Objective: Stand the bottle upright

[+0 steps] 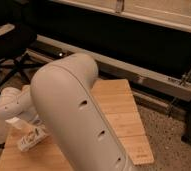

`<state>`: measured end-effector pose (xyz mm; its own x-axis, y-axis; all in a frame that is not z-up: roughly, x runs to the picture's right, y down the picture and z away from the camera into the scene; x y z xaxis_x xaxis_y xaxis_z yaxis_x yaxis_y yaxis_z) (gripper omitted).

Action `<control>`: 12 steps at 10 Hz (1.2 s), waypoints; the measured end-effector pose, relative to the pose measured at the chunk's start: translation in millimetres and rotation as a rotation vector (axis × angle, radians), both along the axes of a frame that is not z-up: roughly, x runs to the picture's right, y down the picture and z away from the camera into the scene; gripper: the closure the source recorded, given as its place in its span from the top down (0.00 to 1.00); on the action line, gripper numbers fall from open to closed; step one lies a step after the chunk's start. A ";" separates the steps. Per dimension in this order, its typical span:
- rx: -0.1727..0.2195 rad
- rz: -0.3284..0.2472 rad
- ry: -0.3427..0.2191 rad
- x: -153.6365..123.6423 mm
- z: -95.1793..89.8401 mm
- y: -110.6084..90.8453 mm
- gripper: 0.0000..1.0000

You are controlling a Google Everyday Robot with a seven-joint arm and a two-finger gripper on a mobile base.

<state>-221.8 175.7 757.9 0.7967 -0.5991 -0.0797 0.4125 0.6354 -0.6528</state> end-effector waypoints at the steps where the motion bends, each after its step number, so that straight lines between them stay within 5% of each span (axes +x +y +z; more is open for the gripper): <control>1: 0.002 0.003 0.002 1.3 -0.6 -2.5 0.32; 12: 0.038 -0.097 0.072 29.4 -8.9 -36.6 0.32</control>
